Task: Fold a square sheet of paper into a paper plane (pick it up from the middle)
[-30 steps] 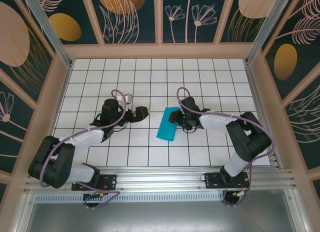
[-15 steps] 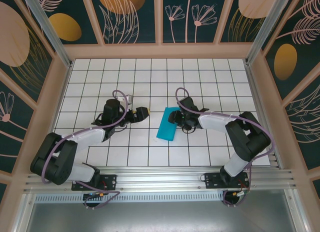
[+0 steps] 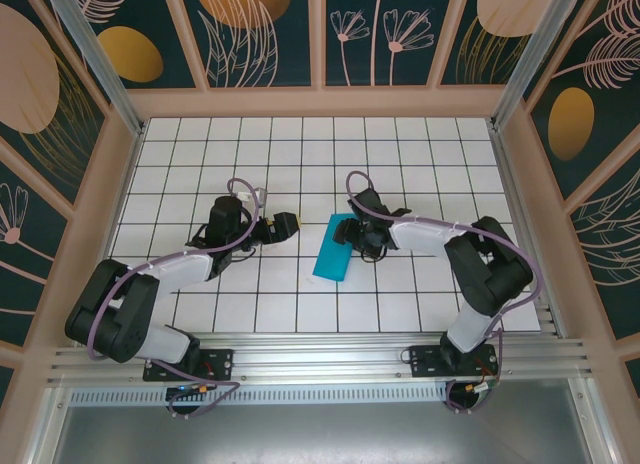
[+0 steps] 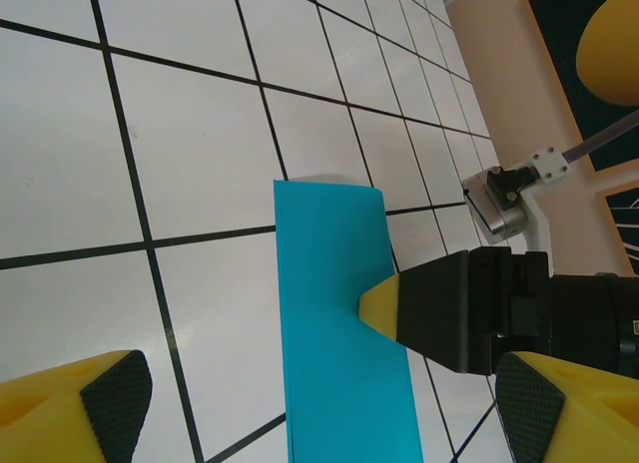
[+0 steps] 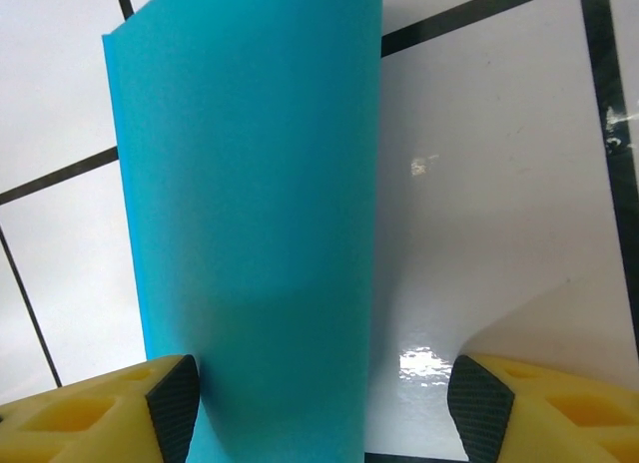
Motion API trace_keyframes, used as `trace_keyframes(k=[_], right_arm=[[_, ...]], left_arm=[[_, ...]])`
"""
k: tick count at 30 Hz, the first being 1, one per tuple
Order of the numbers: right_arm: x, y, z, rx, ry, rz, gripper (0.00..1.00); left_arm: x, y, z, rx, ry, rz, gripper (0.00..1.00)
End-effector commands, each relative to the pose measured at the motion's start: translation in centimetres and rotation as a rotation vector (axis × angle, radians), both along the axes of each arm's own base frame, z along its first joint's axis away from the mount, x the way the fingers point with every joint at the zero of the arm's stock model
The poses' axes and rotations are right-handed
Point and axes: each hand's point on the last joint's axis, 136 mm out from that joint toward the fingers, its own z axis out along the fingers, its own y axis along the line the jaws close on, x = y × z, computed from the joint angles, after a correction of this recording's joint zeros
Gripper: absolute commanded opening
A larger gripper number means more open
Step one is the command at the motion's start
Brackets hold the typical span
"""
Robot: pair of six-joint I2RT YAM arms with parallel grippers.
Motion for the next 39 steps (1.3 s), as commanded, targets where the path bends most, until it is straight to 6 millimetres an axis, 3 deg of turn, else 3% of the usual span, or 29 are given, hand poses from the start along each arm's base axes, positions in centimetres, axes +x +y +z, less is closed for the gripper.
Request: trace_keyframes(k=[1, 10, 17, 19, 23, 30, 39], right_arm=[[-0.7, -1.4, -3.2, -0.112, 0.055, -0.004, 0.73], [-0.7, -1.5, -4.4, -0.191, 0.073, 0.065, 0.70], [0.8, -0.4, -1.6, -0.082, -0.023, 0.141, 0.65], [1.4, -0.2, -0.9, -0.064, -0.039, 0.127, 0.58], [2.2, 1.0, 0.6, -0.003, -0.070, 0.119, 0.58], [3.4, 2.0, 1.9, 0.057, -0.106, 0.081, 0.59], [2.9, 1.8, 2.7, 0.069, -0.109, 0.050, 0.58]], left_arm=[[0.3, -0.5, 1.1, 0.001, -0.058, -0.026, 0.91], [0.3, -0.5, 0.8, 0.019, -0.055, -0.033, 0.90], [0.7, -0.6, 1.1, 0.012, -0.054, -0.030, 0.91], [0.7, -0.7, 1.2, 0.010, -0.054, -0.029, 0.91], [0.7, -0.5, 1.3, 0.009, -0.049, -0.021, 0.91], [0.7, -0.5, 1.2, 0.009, -0.034, -0.015, 0.92], [0.6, -0.5, 1.0, 0.004, -0.020, -0.011, 0.93]])
